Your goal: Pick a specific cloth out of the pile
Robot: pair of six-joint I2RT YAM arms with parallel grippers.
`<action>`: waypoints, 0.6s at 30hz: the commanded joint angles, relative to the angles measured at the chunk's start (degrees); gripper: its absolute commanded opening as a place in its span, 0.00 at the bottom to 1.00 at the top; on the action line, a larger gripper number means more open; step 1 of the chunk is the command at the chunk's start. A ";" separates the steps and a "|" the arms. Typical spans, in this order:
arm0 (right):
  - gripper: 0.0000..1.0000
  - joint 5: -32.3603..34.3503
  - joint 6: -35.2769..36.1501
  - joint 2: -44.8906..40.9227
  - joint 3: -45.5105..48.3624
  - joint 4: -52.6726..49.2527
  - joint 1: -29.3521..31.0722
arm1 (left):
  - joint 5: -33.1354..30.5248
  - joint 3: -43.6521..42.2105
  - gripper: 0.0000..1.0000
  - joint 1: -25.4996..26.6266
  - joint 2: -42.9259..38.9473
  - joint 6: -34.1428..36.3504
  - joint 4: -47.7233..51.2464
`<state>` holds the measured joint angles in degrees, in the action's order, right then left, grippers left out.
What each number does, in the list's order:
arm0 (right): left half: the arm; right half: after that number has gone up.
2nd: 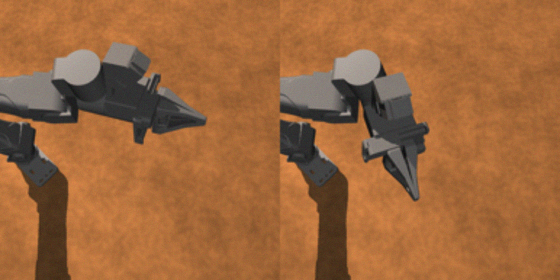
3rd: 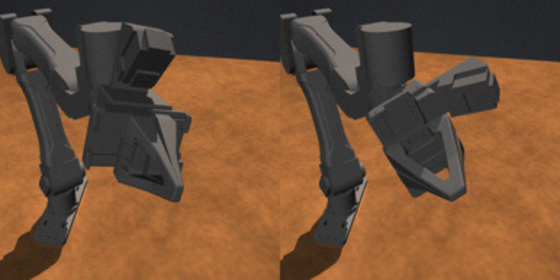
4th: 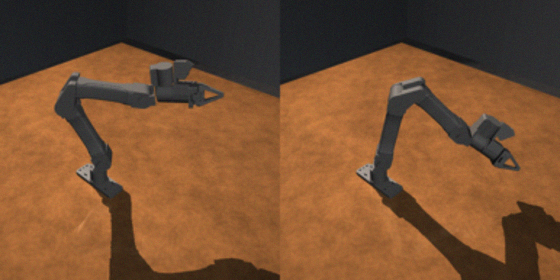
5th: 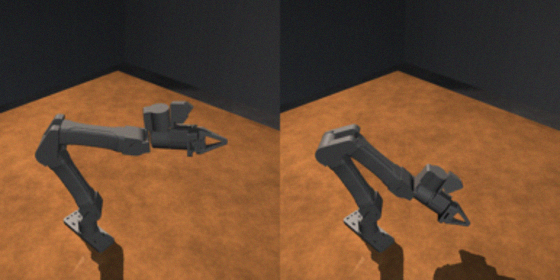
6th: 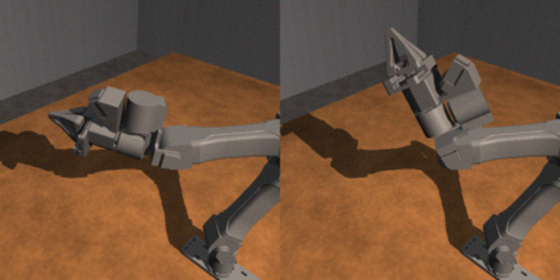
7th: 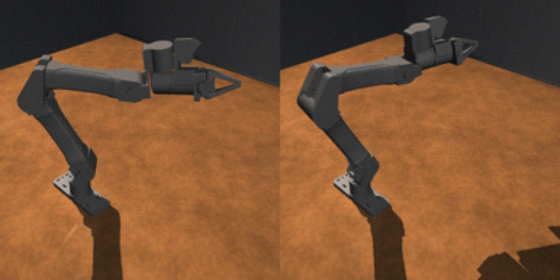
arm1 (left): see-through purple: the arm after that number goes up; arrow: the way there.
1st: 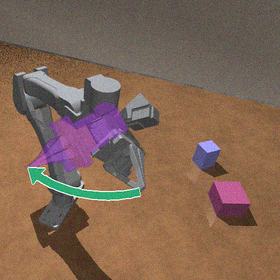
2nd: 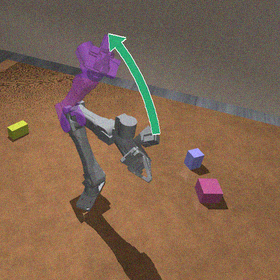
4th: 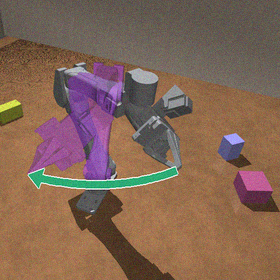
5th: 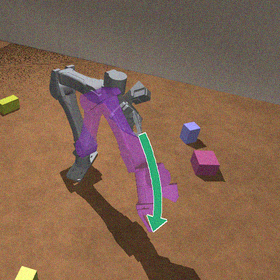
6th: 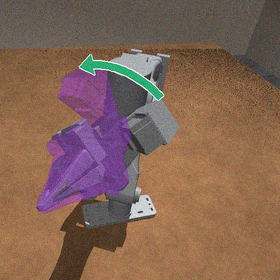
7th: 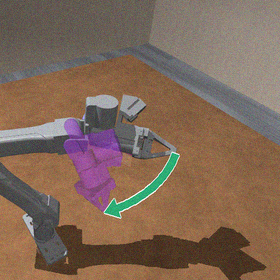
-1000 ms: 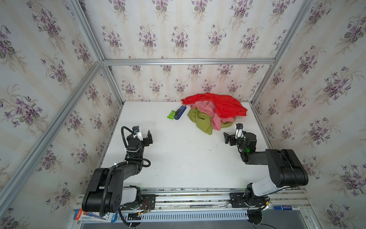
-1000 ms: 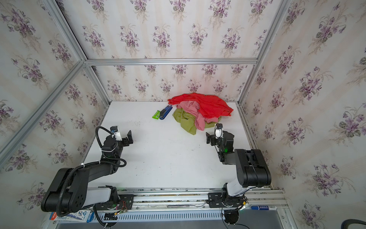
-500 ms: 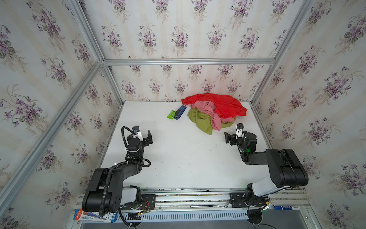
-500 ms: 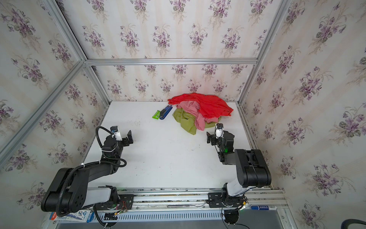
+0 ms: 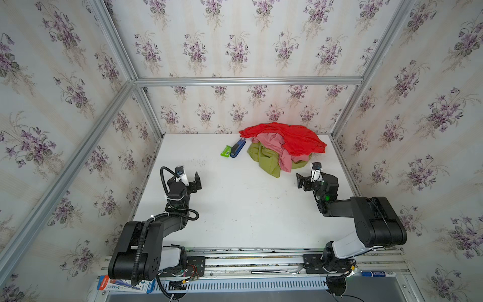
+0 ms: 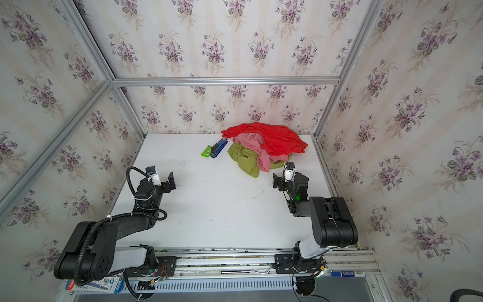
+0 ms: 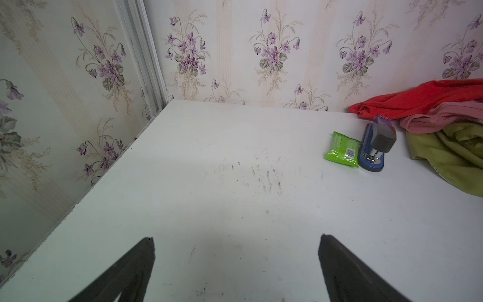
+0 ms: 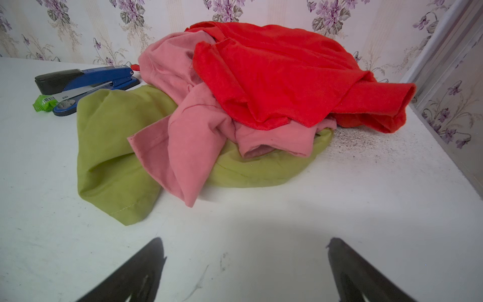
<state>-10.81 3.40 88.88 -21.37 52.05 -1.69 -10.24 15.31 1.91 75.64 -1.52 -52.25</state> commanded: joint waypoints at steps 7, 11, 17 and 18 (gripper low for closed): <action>1.00 1.65 0.01 -0.11 -1.18 -0.11 0.52 | -0.20 0.25 1.00 0.03 -0.05 0.72 -2.16; 1.00 1.76 0.07 -0.36 -0.80 0.13 0.53 | -0.15 0.25 1.00 0.02 -0.05 0.82 -2.15; 1.00 2.63 0.29 -0.91 -0.80 -0.09 1.10 | -0.80 0.07 1.00 0.23 -0.38 0.89 -2.49; 1.00 2.51 0.38 -1.62 -1.01 -1.56 1.15 | -2.25 0.24 1.00 0.65 -0.82 0.82 -2.06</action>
<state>-8.64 3.42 88.29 -22.00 50.43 -0.84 -10.70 15.31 2.09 75.48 -1.48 -52.18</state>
